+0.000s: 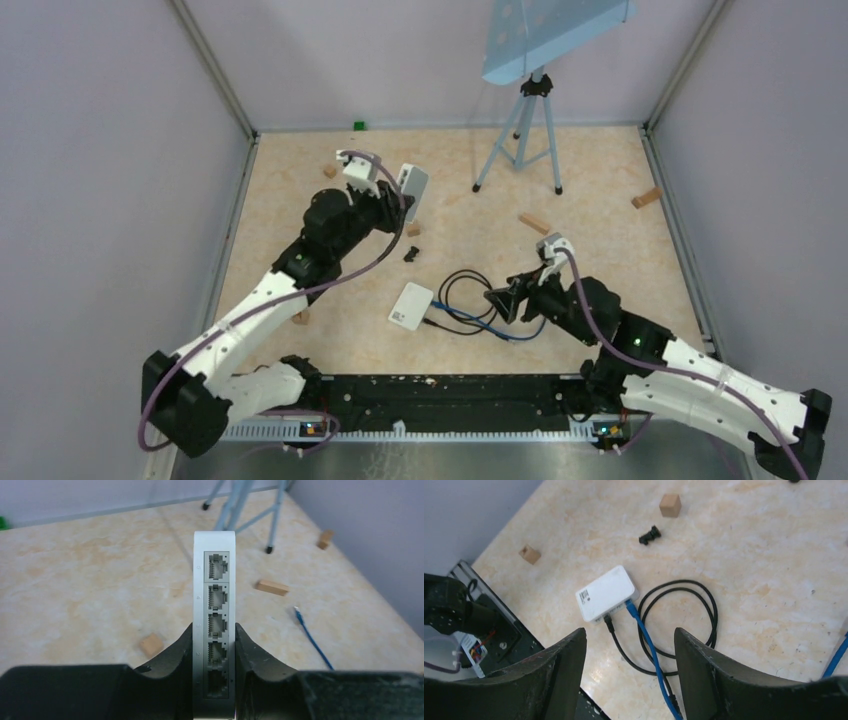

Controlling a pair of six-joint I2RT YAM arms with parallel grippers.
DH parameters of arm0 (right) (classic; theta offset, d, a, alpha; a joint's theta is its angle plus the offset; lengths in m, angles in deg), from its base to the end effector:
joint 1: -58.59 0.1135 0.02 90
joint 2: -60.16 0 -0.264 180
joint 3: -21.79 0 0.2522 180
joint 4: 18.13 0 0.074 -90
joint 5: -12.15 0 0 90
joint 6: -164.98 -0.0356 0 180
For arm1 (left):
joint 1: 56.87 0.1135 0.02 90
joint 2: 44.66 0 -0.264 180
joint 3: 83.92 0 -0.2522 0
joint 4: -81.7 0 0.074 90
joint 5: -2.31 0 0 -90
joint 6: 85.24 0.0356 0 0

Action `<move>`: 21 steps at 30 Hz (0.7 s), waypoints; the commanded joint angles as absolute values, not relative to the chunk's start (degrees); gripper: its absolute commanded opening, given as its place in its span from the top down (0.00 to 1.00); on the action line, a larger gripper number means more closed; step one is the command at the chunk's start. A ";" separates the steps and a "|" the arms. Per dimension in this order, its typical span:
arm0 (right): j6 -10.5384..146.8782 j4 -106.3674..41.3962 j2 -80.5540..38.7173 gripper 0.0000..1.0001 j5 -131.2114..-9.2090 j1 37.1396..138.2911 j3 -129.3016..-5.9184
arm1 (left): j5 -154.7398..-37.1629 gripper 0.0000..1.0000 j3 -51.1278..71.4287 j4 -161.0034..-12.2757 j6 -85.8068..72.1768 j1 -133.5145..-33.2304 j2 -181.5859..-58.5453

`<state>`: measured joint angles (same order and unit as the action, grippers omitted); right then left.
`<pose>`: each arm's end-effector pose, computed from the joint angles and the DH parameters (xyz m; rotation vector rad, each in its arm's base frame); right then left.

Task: Insert the plug into the switch port
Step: Pick up the switch port at the center of the board.

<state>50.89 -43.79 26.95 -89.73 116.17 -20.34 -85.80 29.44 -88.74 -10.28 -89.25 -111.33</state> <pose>0.0879 0.1248 0.2659 -0.4126 1.8888 0.7854 0.2335 -0.1467 0.3375 0.2429 1.7567 -0.5759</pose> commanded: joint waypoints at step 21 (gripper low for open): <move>44.40 -32.32 39.56 0.28 -92.65 115.97 -20.88 | -116.78 1.00 52.12 -92.75 8.98 -91.68 -75.56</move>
